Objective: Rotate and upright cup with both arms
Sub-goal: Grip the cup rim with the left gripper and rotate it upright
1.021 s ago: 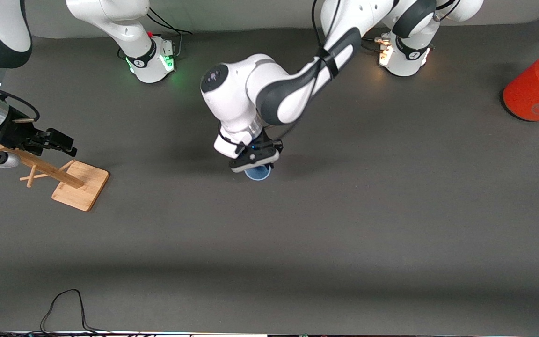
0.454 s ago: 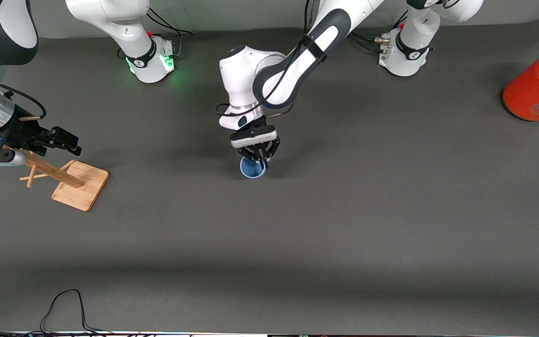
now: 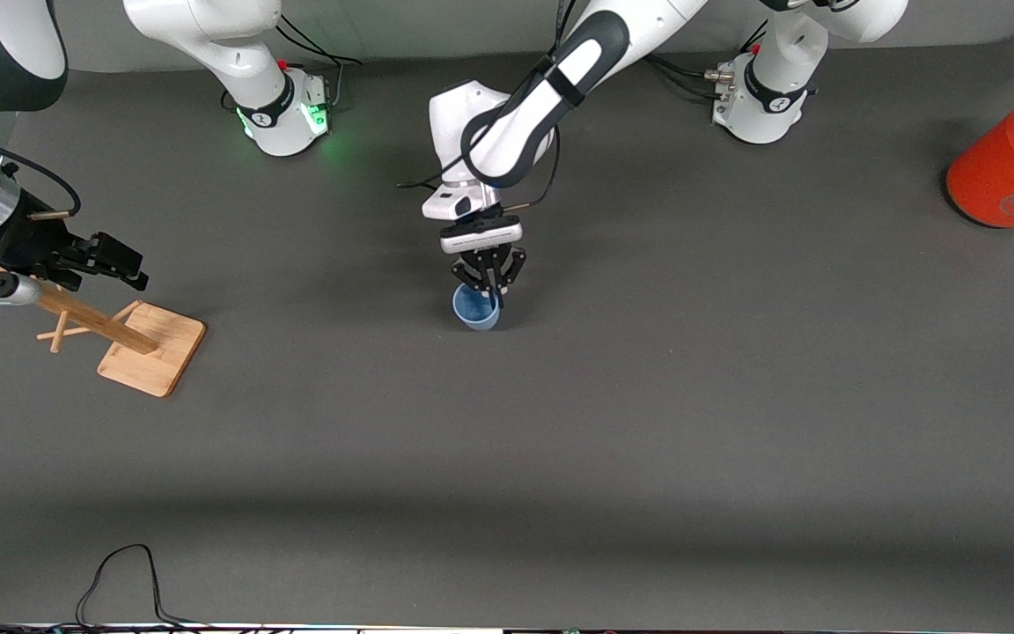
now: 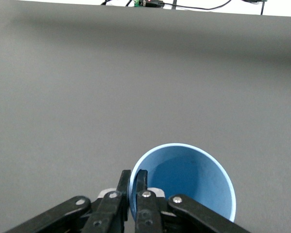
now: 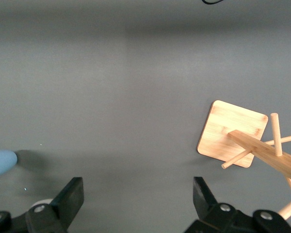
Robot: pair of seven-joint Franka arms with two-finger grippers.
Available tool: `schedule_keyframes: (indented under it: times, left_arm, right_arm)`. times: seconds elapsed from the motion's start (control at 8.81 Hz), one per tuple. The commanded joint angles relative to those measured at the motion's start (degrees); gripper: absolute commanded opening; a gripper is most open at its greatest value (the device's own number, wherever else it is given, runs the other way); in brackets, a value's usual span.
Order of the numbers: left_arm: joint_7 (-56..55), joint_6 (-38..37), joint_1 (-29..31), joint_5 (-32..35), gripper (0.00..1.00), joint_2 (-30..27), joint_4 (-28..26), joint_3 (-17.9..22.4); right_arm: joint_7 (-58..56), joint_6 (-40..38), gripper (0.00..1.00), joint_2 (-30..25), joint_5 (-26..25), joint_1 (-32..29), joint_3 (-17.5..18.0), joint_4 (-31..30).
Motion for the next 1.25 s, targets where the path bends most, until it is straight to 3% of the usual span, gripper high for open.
schedule_keyframes:
  times: [0.0, 0.11, 0.23, 0.45, 0.68, 1.02, 1.13]
  left_arm:
    - [-6.5, 0.1, -2.0, 4.7, 0.00, 0.7, -0.9, 0.8]
    - [-8.6, 0.1, -2.2, 6.1, 0.06, 1.5, -0.9, 0.8]
    - [-8.2, 0.4, -2.1, 5.8, 0.99, 1.3, -0.6, 0.8]
    - [-3.1, 1.0, -1.2, 3.0, 1.00, 0.2, 1.2, 0.5]
    - [14.8, -0.4, -0.1, -14.3, 1.00, -2.9, 7.1, 0.8]
    - [48.4, -8.3, 11.4, -37.1, 1.00, -12.2, 9.1, 0.7]
    - [59.1, -12.1, 15.5, -42.2, 1.00, -14.2, 10.5, 0.7]
  right_arm:
    - [-0.3, 0.0, 1.00, -2.7, -0.7, 0.4, -1.4, -1.8]
    - [-0.4, -0.1, 1.00, -2.8, -0.7, 0.4, -2.1, -1.8]
    - [-0.4, -0.1, 1.00, -2.8, -0.6, 0.4, -2.1, -1.7]
    - [-0.4, 0.1, 1.00, -2.6, -0.6, 0.4, -2.1, -1.7]
    - [-0.3, -0.1, 1.00, -2.5, -0.6, 0.4, -2.0, -1.1]
    - [-1.1, -2.4, 1.00, -1.7, 0.2, 0.3, -1.8, 0.0]
    - [-1.2, -6.4, 1.00, -0.5, 1.6, 0.3, -2.0, 2.2]
